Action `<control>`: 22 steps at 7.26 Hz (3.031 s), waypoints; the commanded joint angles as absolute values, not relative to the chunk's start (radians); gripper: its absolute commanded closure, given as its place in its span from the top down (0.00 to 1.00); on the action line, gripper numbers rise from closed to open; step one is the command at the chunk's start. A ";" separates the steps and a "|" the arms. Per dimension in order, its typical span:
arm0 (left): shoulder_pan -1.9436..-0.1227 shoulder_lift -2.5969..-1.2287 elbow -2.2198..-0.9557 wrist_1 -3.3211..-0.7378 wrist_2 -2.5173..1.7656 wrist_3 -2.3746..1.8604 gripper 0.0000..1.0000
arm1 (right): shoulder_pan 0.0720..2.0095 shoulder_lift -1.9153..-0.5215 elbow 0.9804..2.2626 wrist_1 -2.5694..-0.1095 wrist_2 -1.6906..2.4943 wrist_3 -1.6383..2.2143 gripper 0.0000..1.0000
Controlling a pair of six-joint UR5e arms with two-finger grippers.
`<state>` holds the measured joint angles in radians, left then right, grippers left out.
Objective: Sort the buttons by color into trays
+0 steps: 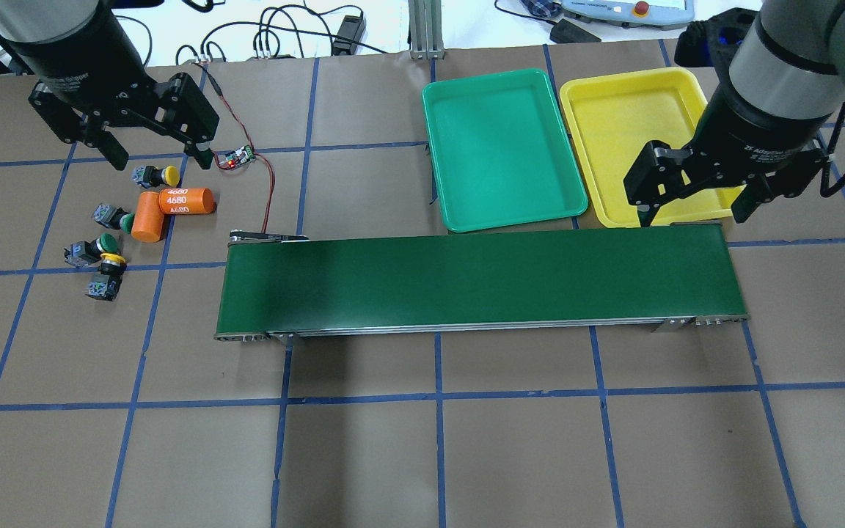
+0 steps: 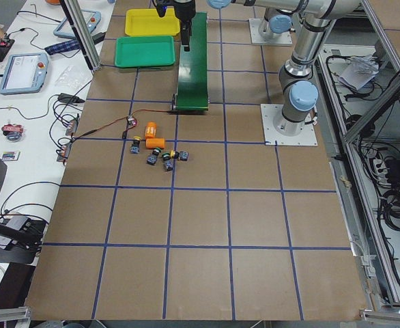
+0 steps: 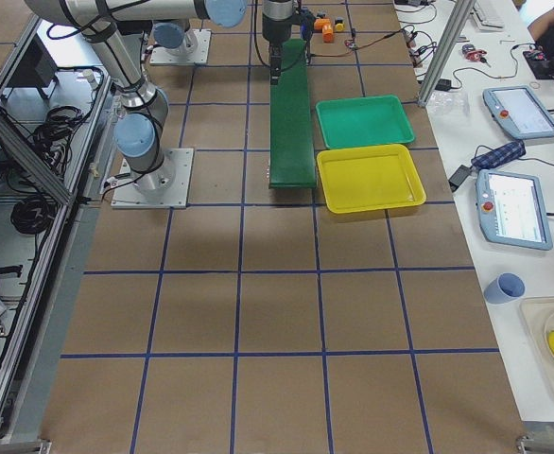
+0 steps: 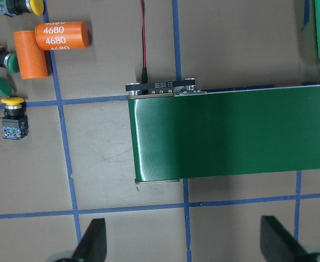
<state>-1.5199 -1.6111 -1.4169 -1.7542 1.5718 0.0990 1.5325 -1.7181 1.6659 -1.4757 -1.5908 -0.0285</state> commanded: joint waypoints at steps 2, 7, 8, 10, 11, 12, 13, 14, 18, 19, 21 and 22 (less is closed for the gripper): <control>-1.516 -1.615 -1.427 -1.724 1.565 0.107 1.00 | 1.532 -1.718 1.666 -1.476 -1.591 -0.028 1.00; -1.335 -2.012 -1.394 -1.311 1.558 0.152 1.00 | 1.532 -1.718 1.666 -1.476 -1.591 -0.028 1.00; -1.335 -2.096 -1.362 -1.234 1.560 0.147 1.00 | 1.532 -1.718 1.666 -1.476 -1.591 -0.028 1.00; -1.333 -2.184 -1.342 -1.235 1.578 0.143 1.00 | 1.532 -1.718 1.666 -1.476 -1.589 -0.028 1.00; -1.333 -2.206 -1.350 -1.236 1.577 0.147 1.00 | 1.532 -1.718 1.666 -1.476 -1.589 -0.029 1.00; -1.319 -2.213 -1.376 -1.230 1.600 0.191 1.00 | 1.532 -1.718 1.666 -1.474 -1.592 -0.031 1.00; -1.286 -2.217 -1.396 -1.221 1.600 0.284 1.00 | 1.532 -1.721 1.667 -1.476 -1.592 -0.029 1.00; -1.281 -2.224 -1.411 -1.218 1.603 0.328 1.00 | 1.531 -1.718 1.669 -1.474 -1.592 -0.025 1.00; -1.279 -2.236 -1.425 -1.183 1.617 0.442 1.00 | 1.532 -1.723 1.675 -1.474 -1.591 -0.020 1.00; -1.279 -2.249 -1.424 -1.172 1.615 0.436 1.00 | 1.532 -1.723 1.675 -1.474 -1.591 -0.023 1.00; -1.281 -2.256 -1.411 -1.170 1.612 0.393 1.00 | 1.532 -1.724 1.675 -1.474 -1.591 -0.023 1.00; -1.282 -2.256 -1.417 -1.170 1.612 0.358 1.00 | 1.532 -1.724 1.675 -1.474 -1.592 -0.021 1.00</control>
